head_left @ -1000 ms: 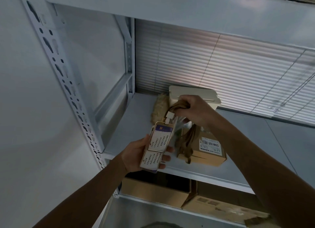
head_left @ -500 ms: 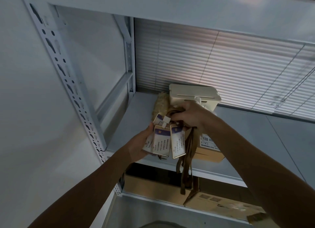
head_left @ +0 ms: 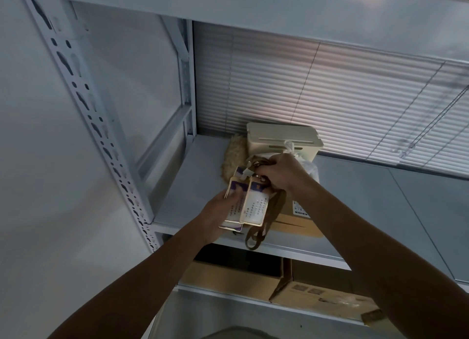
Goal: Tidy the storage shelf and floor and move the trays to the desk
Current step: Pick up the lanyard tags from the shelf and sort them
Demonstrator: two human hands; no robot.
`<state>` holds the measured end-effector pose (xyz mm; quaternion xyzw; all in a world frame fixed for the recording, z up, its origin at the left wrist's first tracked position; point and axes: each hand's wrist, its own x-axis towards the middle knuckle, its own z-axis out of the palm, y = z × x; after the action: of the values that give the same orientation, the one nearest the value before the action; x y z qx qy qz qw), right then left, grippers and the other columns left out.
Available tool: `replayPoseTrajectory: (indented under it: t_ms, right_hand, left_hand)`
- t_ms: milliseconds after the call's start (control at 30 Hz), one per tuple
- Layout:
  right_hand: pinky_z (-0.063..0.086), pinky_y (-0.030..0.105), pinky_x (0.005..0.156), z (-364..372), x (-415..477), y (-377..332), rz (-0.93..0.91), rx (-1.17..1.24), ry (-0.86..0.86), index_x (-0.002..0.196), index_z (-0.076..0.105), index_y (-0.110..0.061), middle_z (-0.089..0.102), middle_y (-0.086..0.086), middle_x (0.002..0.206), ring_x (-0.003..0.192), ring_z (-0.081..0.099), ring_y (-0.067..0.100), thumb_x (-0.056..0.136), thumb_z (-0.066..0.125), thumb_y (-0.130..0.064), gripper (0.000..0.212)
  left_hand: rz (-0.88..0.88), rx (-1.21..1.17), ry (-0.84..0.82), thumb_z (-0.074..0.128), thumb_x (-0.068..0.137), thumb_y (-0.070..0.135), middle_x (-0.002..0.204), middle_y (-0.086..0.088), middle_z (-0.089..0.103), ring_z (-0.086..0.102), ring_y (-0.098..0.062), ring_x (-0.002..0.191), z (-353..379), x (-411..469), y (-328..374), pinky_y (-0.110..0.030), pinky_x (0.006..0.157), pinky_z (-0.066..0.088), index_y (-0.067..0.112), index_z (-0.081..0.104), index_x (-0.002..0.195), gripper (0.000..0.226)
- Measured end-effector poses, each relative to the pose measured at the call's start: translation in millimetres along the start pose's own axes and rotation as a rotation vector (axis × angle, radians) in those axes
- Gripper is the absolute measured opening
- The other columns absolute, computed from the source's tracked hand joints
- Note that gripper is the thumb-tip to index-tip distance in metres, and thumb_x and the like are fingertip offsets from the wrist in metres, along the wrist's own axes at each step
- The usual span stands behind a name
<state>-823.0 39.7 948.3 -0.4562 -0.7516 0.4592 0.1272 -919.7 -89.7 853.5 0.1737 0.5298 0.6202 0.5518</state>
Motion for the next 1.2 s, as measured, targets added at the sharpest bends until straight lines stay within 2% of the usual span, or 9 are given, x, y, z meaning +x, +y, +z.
replayPoseTrajectory:
  t_ms: [100,167,333,567,767,867,967,1067,1200]
  right_hand:
    - [0.064,0.035,0.064,13,-2,-2,0.054,0.213,0.029,0.089,0.068,-0.009,0.073,0.012,0.086,0.065,0.074,0.019,0.089,0.07,-0.013,0.005]
    - [0.062,0.031,0.059,18,-3,-2,0.075,0.302,0.004,0.091,0.067,-0.005,0.074,0.014,0.087,0.066,0.075,0.019,0.089,0.069,-0.009,0.005]
    - [0.059,0.027,0.061,7,3,4,-0.127,-0.245,0.046,0.091,0.065,-0.015,0.068,0.001,0.078,0.067,0.068,0.01,0.083,0.069,-0.023,0.012]
    - [0.056,0.037,0.078,12,7,13,-0.373,-0.268,-0.043,0.098,0.07,-0.02,0.071,-0.003,0.089,0.083,0.067,0.014,0.083,0.073,-0.026,0.016]
    - [0.041,0.022,0.061,25,5,9,-0.405,-0.375,-0.288,0.08,0.062,-0.033,0.062,-0.01,0.075,0.068,0.057,0.003,0.091,0.066,-0.026,0.013]
    - [0.05,0.022,0.054,11,11,8,-0.259,-0.317,-0.42,0.101,0.065,-0.021,0.069,0.005,0.095,0.069,0.064,0.013,0.09,0.069,-0.019,0.012]
    - [0.06,0.033,0.069,-5,14,7,-0.204,-0.211,-0.51,0.139,0.05,-0.019,0.061,0.002,0.125,0.089,0.072,0.027,0.087,0.074,-0.014,0.057]
    - [0.046,0.025,0.093,-4,12,1,-0.414,-0.313,-0.521,0.144,0.048,-0.029,0.055,-0.007,0.128,0.11,0.059,0.011,0.096,0.064,-0.027,0.051]
    - [0.035,0.017,0.083,21,7,10,-0.671,-0.52,-0.439,0.128,0.066,-0.014,0.062,-0.001,0.114,0.105,0.055,0.011,0.104,0.048,-0.027,0.033]
  left_hand:
    - [-0.043,-0.064,-0.102,0.052,0.086,0.061,0.116,-0.016,0.069,0.068,-0.036,0.101,6,1,-2,-0.047,0.081,0.057,0.015,0.061,0.124,0.061]
    - [0.001,-0.017,-0.143,0.066,0.085,0.043,0.109,-0.017,0.069,0.069,-0.033,0.093,7,-1,-4,-0.044,0.076,0.057,0.01,0.061,0.121,0.049]
    - [0.039,-0.045,-0.144,0.061,0.089,0.007,0.1,-0.021,0.067,0.068,-0.028,0.074,1,-6,-1,-0.032,0.058,0.054,0.006,0.061,0.114,0.025]
    - [0.006,-0.003,-0.228,0.061,0.087,0.003,0.118,-0.022,0.068,0.068,-0.036,0.095,-9,-11,2,-0.039,0.072,0.055,0.009,0.063,0.121,0.034]
    - [-0.113,0.017,-0.191,0.064,0.073,0.009,0.083,-0.019,0.066,0.066,-0.028,0.065,-16,-17,-3,-0.035,0.062,0.055,0.002,0.064,0.1,0.027]
    - [-0.149,0.033,-0.189,0.06,0.075,0.012,0.092,-0.022,0.069,0.067,-0.031,0.07,-26,-18,0,-0.035,0.063,0.055,0.002,0.066,0.106,0.033]
    - [-0.174,0.119,-0.212,0.051,0.083,0.013,0.087,-0.018,0.069,0.065,-0.028,0.064,-33,-21,8,-0.029,0.054,0.052,0.006,0.069,0.102,0.027]
    - [-0.217,0.166,-0.253,0.042,0.088,0.009,0.075,-0.012,0.066,0.061,-0.023,0.056,-33,-23,13,-0.024,0.048,0.049,0.009,0.071,0.093,0.029]
    - [-0.228,0.156,-0.241,0.052,0.076,0.014,0.082,-0.014,0.067,0.064,-0.024,0.06,-29,-23,15,-0.026,0.049,0.05,0.002,0.063,0.103,0.032]
